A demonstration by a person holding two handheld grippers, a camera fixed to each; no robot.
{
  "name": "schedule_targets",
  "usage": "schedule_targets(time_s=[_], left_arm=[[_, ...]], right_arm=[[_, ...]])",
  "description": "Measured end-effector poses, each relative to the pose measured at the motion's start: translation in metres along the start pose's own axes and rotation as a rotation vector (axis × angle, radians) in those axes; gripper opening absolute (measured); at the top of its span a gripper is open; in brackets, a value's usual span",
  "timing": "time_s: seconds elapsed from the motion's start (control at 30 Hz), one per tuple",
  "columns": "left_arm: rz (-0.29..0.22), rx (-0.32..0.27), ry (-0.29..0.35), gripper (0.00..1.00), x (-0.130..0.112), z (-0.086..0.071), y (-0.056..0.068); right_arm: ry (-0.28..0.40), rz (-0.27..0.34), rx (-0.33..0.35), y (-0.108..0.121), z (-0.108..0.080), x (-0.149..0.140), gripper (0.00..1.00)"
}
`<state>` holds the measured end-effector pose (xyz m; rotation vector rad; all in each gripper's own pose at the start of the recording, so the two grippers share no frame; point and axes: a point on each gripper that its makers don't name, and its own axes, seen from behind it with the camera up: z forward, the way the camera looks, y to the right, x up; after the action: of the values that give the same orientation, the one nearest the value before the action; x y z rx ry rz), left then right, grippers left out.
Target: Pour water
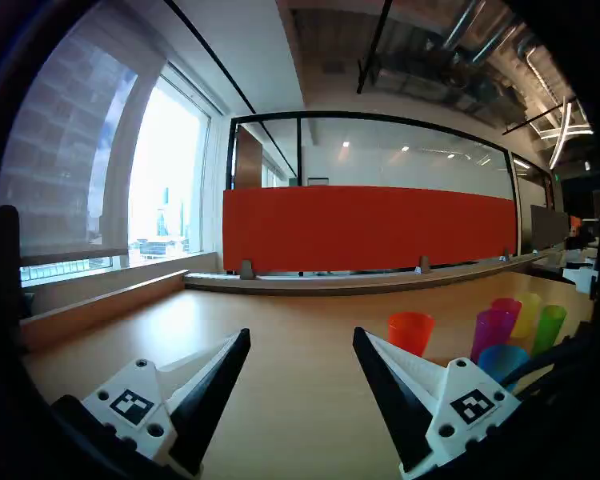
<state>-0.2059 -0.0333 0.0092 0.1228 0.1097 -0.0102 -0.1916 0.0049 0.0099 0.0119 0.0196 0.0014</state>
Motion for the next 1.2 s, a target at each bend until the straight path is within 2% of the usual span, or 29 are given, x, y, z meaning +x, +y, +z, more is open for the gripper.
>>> schedule_targets(time_s=[1.2], left_arm=[[-0.003,0.000,-0.003,0.95,0.0052,-0.0031,-0.0010]], right_arm=[[0.000,0.000,0.000,0.0003,-0.0012,0.0009,1.00]])
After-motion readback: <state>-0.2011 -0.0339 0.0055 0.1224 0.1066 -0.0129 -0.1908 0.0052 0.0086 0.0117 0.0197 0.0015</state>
